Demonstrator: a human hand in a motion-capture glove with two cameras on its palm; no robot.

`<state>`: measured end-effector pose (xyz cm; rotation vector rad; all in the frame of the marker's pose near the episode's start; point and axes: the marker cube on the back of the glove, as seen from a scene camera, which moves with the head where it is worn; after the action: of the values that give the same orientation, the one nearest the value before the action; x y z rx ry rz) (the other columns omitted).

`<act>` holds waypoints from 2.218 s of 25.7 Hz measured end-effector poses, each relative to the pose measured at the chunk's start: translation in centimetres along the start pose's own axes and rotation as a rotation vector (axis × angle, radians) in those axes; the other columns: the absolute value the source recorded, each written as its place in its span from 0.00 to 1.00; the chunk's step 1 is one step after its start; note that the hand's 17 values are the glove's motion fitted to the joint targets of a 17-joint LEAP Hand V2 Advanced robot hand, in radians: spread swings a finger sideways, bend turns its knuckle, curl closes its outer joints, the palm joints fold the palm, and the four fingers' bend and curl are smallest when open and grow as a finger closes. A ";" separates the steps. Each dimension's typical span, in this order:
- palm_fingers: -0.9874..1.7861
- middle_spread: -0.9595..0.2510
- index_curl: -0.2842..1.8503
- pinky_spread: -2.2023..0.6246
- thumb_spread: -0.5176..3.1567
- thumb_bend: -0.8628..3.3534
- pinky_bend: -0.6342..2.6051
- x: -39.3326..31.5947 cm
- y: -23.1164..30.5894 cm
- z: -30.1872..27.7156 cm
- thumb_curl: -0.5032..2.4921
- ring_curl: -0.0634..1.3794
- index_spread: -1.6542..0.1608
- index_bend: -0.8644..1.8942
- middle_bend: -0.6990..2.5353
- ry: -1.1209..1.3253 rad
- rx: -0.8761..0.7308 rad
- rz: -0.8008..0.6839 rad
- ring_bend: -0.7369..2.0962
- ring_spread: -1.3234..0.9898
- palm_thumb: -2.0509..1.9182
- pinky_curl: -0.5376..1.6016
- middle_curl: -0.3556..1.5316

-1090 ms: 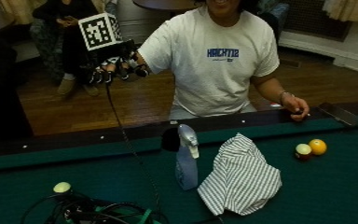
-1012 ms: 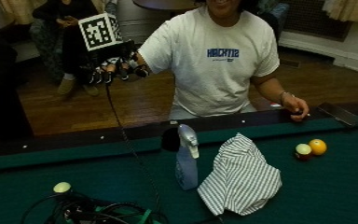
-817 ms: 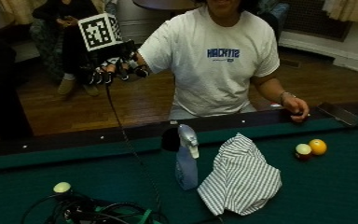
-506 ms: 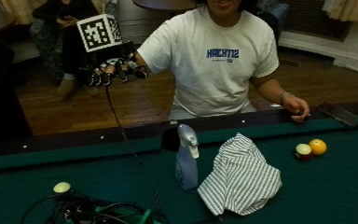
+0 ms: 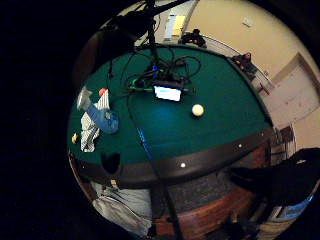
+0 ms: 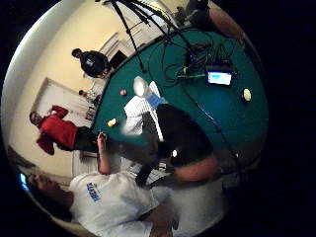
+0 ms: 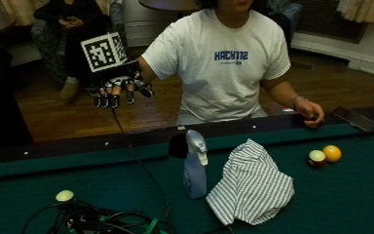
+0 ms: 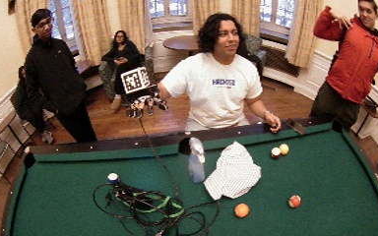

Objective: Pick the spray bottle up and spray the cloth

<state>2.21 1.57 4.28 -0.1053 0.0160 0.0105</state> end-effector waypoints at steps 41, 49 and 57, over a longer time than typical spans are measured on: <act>0.59 0.71 0.26 0.83 0.45 0.21 0.32 -1.2 1.3 16.1 0.28 0.27 0.69 0.35 0.28 -0.808 -0.153 0.071 0.38 0.53 0.68 0.41 0.35; 0.66 0.68 0.25 0.78 0.44 0.21 0.35 -3.5 -1.2 17.6 0.30 0.28 0.70 0.35 0.27 -0.899 -0.116 0.121 0.40 0.52 0.72 0.42 0.35; 0.80 0.63 0.26 0.70 0.40 0.21 0.39 -5.6 -3.5 18.7 0.31 0.31 0.72 0.36 0.29 -0.975 -0.037 0.140 0.42 0.49 0.75 0.44 0.38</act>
<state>-3.04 0.01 23.30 -0.1274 -0.9511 0.2005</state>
